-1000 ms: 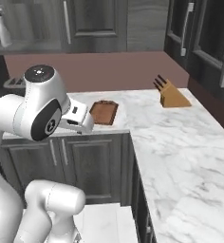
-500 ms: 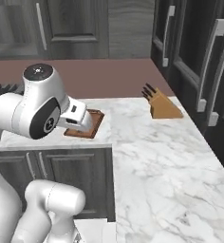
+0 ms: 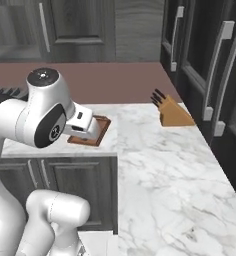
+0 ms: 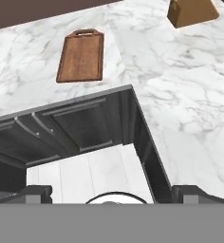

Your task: Move the cutting board and knife to the sink. Then move spray from the cabinet to the counter.

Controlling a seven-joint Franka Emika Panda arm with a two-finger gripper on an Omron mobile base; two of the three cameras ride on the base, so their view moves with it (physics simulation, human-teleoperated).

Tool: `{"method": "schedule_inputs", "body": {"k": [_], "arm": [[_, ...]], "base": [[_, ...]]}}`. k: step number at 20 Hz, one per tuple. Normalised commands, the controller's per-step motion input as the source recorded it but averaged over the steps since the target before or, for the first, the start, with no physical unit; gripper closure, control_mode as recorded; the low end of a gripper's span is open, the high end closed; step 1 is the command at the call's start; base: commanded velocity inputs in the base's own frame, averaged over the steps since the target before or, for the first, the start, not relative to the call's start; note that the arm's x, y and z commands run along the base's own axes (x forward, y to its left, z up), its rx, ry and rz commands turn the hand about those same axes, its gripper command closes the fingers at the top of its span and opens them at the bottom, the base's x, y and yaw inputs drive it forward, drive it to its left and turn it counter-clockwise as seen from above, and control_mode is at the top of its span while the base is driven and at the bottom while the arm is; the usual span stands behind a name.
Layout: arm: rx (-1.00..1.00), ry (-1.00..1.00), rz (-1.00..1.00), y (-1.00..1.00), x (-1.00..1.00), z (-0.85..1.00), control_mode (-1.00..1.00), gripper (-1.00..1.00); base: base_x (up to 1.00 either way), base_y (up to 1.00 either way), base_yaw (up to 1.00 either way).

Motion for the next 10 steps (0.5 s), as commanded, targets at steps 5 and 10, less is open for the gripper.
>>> {"method": "schedule_inputs", "body": {"k": [5,10], "arm": [[0.0,0.0,0.0,0.0,0.0,0.0,1.0,-1.0],[0.0,0.0,0.0,0.0,0.0,0.0,1.0,-1.0]], "base": [[0.68,0.02,0.0],[0.58,0.05,0.0]]}}
